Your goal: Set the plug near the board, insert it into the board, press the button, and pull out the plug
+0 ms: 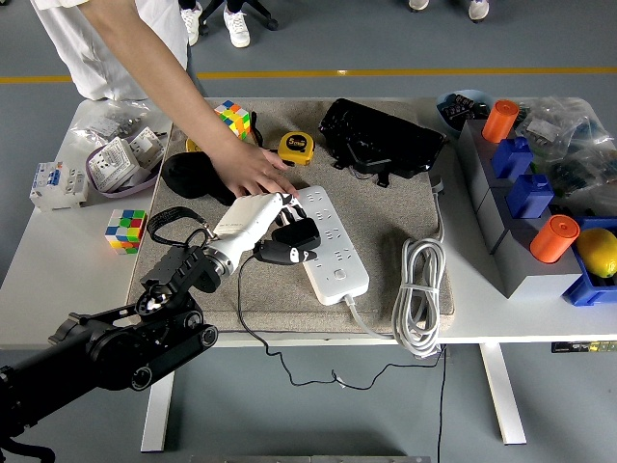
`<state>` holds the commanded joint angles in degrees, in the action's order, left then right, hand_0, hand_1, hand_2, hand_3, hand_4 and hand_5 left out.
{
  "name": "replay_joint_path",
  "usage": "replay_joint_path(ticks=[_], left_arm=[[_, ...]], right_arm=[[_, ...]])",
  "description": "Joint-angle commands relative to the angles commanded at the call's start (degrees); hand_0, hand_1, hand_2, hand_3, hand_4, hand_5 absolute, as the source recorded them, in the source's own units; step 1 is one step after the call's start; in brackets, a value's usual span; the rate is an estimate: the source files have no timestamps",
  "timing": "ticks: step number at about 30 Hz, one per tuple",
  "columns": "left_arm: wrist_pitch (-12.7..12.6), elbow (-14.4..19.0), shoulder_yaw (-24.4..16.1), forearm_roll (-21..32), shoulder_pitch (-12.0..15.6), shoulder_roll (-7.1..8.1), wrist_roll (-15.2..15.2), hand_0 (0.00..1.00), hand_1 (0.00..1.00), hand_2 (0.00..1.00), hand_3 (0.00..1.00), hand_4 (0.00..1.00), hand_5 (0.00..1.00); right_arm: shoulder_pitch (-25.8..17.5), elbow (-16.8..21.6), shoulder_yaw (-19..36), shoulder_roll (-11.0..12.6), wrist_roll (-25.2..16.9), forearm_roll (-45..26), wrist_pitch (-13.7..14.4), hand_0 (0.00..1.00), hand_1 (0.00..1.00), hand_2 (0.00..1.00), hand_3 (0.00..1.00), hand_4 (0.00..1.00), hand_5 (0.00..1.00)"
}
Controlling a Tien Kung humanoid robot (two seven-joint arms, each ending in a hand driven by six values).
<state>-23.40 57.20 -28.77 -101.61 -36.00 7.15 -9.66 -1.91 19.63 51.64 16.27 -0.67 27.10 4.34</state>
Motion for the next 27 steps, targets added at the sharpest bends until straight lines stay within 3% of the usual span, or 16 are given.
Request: replay_joint_path(ticks=[1,6,7,16,27], left_arm=[[-0.02,-0.11,-0.01,-0.15,-0.06,-0.05,-0.05,0.261,0.43,0.493,0.537,0.81,0.217],[-0.83,-0.9,0.24,-0.91,-0.51,-0.42,0.11,0.261,0.43,0.493,0.537,0.81,0.217],[-0.88,-1.0,0.32,-0.98,-0.58,-0.47,0.07,0.203,0.357,0.421,0.524,0.768,0.165],[-1.05,-1.24,0.79,-1.48,-0.62,-0.48,-0.63,0.181,0.315,0.369,0.518,0.735,0.115],[-4.63,-0.79,0.47,0.64,-0.25,-0.21,4.5,0.172,0.292,0.325,0.502,0.708,0.081]], right_arm=[[0.01,0.0,0.0,0.0,0.0,0.01,0.0,0.657,0.678,0.671,0.572,0.998,0.56],[0.07,0.1,0.3,-0.01,-0.05,0.23,0.06,0.657,0.678,0.671,0.572,0.998,0.56],[0.07,0.11,0.32,0.01,-0.05,0.28,0.06,0.657,0.678,0.67,0.573,0.998,0.56],[0.05,0.22,0.57,0.01,-0.04,0.53,0.07,0.657,0.677,0.671,0.573,0.998,0.559],[0.08,0.29,0.77,-0.1,-0.2,0.64,0.17,0.657,0.677,0.67,0.572,0.998,0.558]])
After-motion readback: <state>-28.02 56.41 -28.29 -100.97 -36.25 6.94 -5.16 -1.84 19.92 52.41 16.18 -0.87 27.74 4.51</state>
